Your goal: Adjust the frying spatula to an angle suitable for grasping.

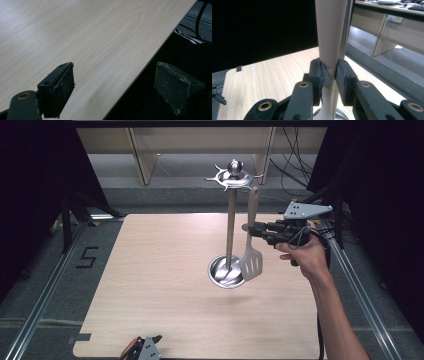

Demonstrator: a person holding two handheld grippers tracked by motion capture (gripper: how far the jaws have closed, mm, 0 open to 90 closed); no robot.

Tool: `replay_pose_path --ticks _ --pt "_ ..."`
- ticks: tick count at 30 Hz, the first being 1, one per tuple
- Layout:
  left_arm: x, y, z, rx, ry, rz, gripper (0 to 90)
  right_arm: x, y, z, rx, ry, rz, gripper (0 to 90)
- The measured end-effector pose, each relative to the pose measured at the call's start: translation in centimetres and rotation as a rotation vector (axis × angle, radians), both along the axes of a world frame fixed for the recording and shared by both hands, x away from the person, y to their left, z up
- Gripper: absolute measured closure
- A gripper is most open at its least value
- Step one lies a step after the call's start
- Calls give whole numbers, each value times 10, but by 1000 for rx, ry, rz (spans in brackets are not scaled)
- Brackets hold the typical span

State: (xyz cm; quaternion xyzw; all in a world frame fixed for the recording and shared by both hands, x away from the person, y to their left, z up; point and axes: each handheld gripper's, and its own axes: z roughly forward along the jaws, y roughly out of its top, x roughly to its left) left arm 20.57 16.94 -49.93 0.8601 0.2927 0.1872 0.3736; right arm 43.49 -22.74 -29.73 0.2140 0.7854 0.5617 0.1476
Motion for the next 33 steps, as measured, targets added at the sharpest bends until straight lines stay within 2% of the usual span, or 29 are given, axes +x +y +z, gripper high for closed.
replay_pose_path --ticks 5,6,9,12,14,15,16,17,18,20,25,26,28,29,30,33 --pt "0 1 1 2 -12 -4 156 1 -1 0 1 -16 -5 752" --pt "0 1 1 5 -12 -5 156 1 -1 -1 2 -13 -13 719" --pt "0 1 1 7 -15 -5 156 3 -2 -6 9 -10 -27 690" --pt "0 1 1 7 -14 -5 156 1 -4 -10 24 13 -34 679" --pt "0 0 0 -2 -1 3 156 1 -7 -11 6 1 -31 664" --pt "0 1 0 1 3 -3 156 -1 -6 -12 31 19 -28 661" --pt "0 1 0 1 4 -2 156 -2 -7 -12 34 16 -23 654" --pt "0 1 0 1 4 -2 156 -2 -7 -12 34 16 -23 654" --pt "0 1 1 4 -11 -2 156 -7 -8 -12 30 -5 -28 635" --pt "0 1 1 2 -13 -2 156 -13 -8 -13 28 4 -48 617" --pt "0 1 1 2 -18 2 156 -28 -8 -18 -27 -30 -92 554" --pt "1 2 1 24 -18 -12 156 -31 -9 -20 -34 -43 -98 540" --pt "0 0 1 -3 -15 2 155 -37 -10 -23 -55 -60 -123 510" --pt "0 0 1 -3 -15 2 156 -40 -11 -25 -67 -52 -121 500" --pt "1 2 2 18 -16 -9 155 -42 -13 -26 -86 -83 -124 490" --pt "0 1 1 3 -15 -2 155 -48 -15 -30 -82 -65 -148 477"
